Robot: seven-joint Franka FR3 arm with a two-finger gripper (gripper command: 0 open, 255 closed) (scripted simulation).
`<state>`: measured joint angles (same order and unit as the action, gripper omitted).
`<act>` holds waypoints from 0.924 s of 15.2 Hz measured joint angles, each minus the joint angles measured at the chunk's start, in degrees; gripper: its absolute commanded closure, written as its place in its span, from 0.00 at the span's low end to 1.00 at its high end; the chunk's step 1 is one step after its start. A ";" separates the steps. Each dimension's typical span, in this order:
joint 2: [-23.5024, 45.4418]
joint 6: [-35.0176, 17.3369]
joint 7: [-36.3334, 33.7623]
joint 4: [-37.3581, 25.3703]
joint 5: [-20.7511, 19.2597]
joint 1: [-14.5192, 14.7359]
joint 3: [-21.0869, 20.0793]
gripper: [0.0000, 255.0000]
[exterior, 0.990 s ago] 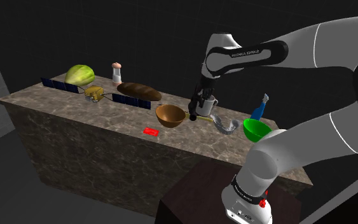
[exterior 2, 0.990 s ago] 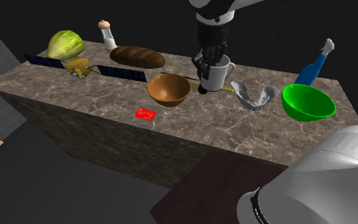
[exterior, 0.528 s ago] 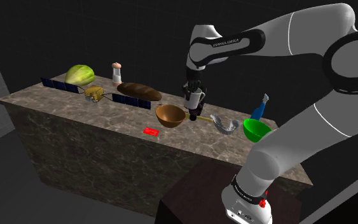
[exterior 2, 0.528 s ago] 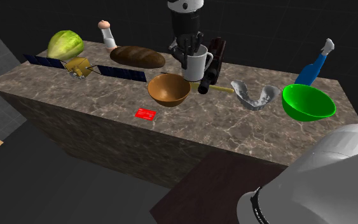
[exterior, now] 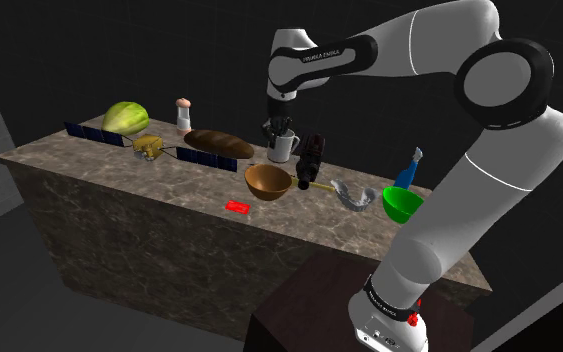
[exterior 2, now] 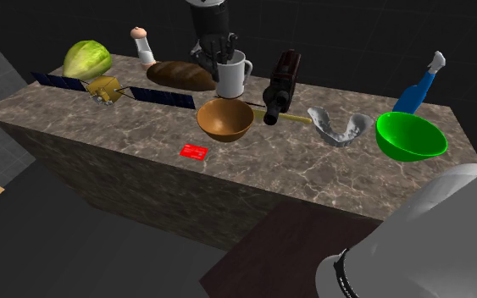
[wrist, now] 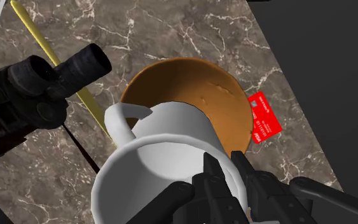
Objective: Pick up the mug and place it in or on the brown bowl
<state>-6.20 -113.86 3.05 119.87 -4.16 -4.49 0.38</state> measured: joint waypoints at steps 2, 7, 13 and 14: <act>0.62 -1.32 -0.24 0.73 -0.03 0.06 -0.07 1.00; 1.82 -5.02 -0.67 3.24 -0.15 0.10 -0.13 1.00; 3.57 -9.61 -0.86 6.10 -0.37 -0.01 -0.03 1.00; 3.95 -10.35 -0.87 6.45 -0.41 -0.03 0.00 1.00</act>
<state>-2.25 -124.21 2.18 126.33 -4.57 -4.52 0.39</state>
